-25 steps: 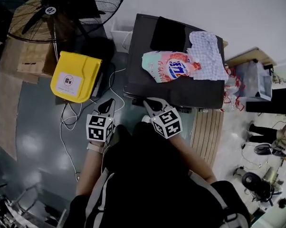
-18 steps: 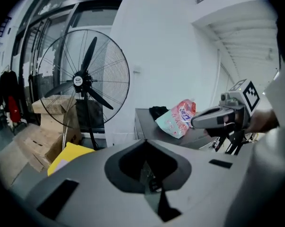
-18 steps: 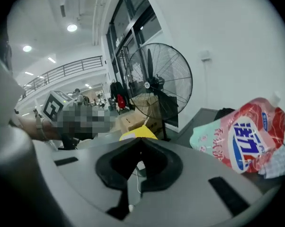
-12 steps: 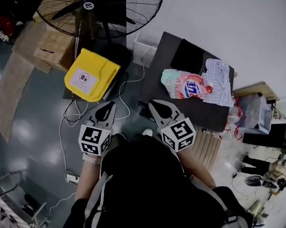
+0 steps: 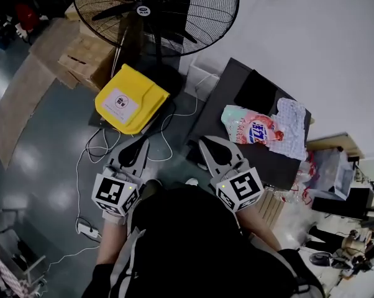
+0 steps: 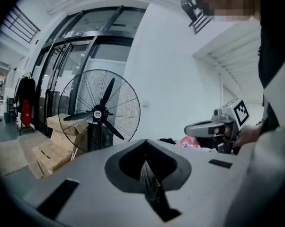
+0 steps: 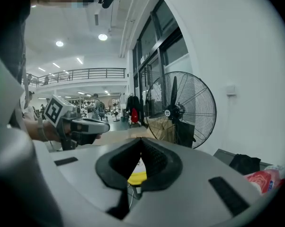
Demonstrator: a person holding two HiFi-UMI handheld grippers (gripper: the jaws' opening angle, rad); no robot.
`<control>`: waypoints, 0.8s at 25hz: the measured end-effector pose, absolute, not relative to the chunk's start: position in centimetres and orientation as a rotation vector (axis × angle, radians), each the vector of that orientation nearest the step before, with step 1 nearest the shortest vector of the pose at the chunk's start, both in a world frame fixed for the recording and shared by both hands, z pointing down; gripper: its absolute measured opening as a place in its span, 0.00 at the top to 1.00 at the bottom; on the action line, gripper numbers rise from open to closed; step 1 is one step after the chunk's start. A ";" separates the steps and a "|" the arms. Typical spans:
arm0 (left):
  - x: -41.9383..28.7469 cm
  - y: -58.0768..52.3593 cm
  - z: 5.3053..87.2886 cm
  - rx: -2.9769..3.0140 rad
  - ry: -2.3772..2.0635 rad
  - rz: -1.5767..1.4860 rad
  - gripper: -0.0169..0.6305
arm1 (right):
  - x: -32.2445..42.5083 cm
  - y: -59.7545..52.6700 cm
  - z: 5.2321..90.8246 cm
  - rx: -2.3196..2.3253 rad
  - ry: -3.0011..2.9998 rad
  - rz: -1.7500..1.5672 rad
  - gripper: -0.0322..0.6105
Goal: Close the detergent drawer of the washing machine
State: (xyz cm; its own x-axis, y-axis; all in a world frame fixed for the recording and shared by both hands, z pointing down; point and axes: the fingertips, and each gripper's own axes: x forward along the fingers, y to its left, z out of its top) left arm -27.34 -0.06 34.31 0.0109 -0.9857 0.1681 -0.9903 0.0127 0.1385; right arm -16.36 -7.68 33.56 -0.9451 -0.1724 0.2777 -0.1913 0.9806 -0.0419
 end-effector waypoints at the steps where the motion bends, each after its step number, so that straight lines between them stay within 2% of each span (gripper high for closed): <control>1: -27.3 0.1 34.1 2.068 -2.075 0.029 0.96 | -16.5 -7.4 33.3 0.264 -2.853 0.091 0.93; 20: -27.2 2.2 33.0 2.026 -2.095 -0.070 0.96 | -17.2 -4.9 34.2 0.181 -2.831 0.090 0.93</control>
